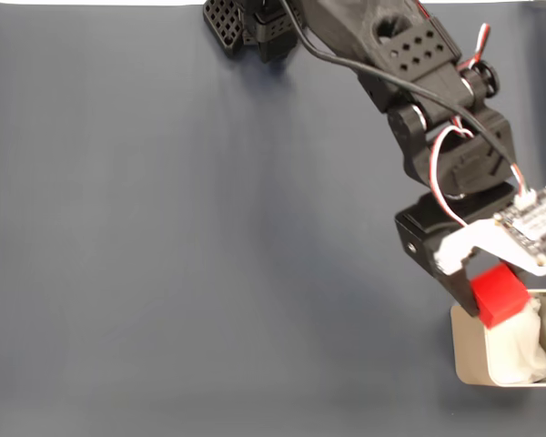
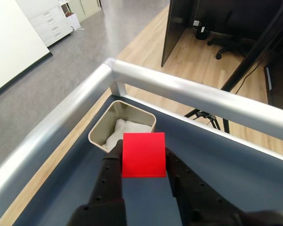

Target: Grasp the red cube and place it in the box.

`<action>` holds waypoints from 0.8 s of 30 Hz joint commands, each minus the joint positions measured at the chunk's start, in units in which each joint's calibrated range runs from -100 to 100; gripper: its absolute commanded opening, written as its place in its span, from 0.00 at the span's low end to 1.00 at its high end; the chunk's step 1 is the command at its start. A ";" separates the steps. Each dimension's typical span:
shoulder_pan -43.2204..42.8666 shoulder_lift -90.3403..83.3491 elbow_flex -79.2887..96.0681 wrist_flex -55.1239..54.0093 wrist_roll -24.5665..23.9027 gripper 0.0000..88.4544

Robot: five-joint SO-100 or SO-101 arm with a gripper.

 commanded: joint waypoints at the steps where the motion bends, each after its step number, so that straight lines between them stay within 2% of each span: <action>1: -0.53 1.93 -7.47 0.10 -0.29 0.00; 24: -2.09 14.32 -21.06 -0.72 1.95 0.00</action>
